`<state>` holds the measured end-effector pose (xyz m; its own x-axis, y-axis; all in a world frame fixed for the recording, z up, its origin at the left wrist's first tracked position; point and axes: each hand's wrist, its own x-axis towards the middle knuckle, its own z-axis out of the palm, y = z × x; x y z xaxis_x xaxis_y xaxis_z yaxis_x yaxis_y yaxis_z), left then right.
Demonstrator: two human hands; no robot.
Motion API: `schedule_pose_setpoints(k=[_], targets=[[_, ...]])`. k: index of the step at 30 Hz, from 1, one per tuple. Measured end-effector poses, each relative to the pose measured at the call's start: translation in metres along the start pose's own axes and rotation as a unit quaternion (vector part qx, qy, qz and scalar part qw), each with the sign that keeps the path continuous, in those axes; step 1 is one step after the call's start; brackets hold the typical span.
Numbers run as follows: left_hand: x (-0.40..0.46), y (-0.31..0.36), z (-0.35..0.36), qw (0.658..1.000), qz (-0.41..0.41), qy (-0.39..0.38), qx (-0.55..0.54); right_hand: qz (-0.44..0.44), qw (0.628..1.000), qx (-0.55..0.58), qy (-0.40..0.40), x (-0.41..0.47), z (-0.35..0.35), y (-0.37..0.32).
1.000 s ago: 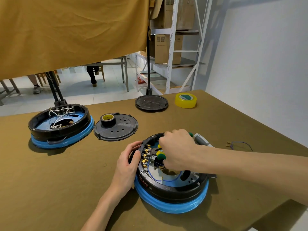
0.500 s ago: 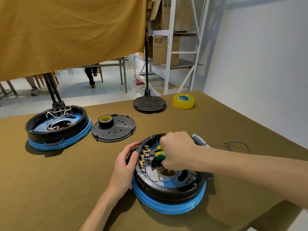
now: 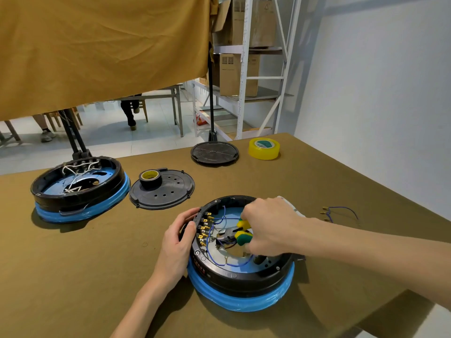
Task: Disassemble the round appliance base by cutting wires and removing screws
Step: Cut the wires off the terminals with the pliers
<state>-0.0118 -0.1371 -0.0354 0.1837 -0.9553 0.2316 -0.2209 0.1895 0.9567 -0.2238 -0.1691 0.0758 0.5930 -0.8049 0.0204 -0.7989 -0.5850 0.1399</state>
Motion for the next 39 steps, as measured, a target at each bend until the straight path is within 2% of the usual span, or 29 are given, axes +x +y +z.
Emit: schedule_pose_setpoints(k=[8,19,24,39], targets=[[-0.002,0.001,0.000,1.000,-0.003,-0.001,0.005,-0.008,0.999,0.001,-0.032,-0.006,-0.002,0.002],[-0.001,-0.001,-0.002,1.000,0.003,-0.007,0.008,0.002,0.999,0.034,-0.005,0.010,-0.004,0.011],[0.000,-0.001,-0.001,1.000,0.004,-0.007,-0.001,0.022,0.999,0.007,0.032,0.024,-0.003,0.009],[0.001,-0.002,-0.002,1.000,-0.011,-0.010,0.001,0.029,0.999,-0.023,-0.003,0.054,0.000,-0.008]])
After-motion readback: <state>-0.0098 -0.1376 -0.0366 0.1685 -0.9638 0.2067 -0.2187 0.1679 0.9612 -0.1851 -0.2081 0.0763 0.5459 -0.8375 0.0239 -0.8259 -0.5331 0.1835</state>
